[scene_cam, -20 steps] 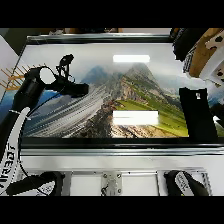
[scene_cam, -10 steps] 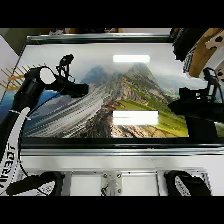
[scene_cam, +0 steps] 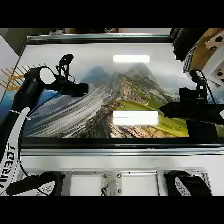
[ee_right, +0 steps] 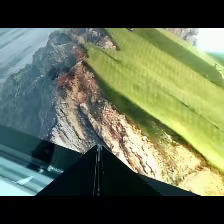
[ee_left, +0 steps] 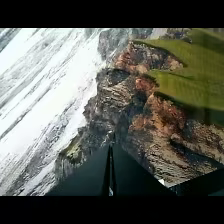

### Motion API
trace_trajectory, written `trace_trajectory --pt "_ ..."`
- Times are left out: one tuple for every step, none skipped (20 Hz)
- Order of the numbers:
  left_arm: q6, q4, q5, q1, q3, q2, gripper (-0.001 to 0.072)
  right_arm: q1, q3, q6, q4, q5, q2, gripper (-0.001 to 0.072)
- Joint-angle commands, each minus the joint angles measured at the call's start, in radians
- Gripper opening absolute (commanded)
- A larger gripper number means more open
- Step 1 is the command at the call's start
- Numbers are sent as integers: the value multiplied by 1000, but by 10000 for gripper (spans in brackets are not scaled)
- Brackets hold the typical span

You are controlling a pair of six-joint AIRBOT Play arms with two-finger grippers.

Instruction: Fold the clothes and pants, and hang the long-sleeved shirts on hangers.

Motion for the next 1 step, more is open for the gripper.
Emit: trace_trajectory --pt "0 0 14 0 0 0 6 3 0 0 1 1 -1 13"
